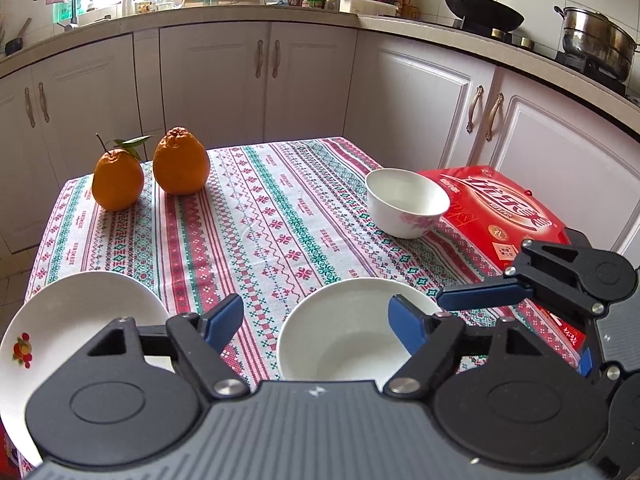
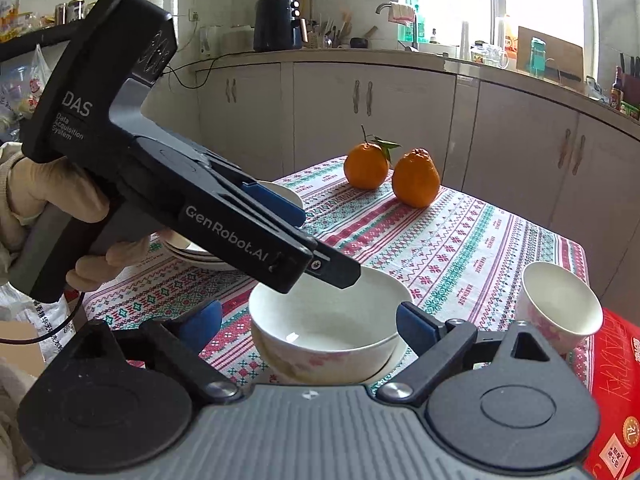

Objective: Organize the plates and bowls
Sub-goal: 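Open the left tool to release the stacked bowl, then move the left tool to another white bowl and grasp its rim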

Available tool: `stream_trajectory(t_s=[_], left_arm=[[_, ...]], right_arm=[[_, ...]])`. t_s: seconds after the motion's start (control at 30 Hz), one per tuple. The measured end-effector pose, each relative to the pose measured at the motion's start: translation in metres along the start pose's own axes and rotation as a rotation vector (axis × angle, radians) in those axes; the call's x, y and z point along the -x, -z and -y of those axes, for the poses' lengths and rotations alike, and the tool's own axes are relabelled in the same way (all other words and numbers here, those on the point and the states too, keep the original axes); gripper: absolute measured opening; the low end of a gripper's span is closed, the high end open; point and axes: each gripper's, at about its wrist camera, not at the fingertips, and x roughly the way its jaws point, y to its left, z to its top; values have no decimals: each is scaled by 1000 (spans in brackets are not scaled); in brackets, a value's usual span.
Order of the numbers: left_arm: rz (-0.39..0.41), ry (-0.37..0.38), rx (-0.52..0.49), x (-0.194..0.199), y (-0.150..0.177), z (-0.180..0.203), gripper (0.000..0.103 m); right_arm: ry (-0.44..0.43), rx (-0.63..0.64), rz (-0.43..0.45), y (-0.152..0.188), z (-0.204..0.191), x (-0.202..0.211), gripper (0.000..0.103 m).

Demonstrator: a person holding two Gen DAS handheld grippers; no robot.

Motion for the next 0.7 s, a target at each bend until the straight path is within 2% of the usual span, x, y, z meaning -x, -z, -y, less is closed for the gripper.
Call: stream_trajectory(t_s=[0.23,0.4,0.47,0.7], left_arm=[[7,-1,-56,4,-9,4,82],[-9,23,-133,-3,-26,13,84],[-17,43,-172,-9,-35,19,87],[-59,160,-223,-57,-75,37,91]], right_arm=[[-15,-10,-19,6,-2,-1,97],[11,-24,-9,9,3,9,99],[42,-33,1,10,12,15,103],[202,-80,-23,17,66,21,103]])
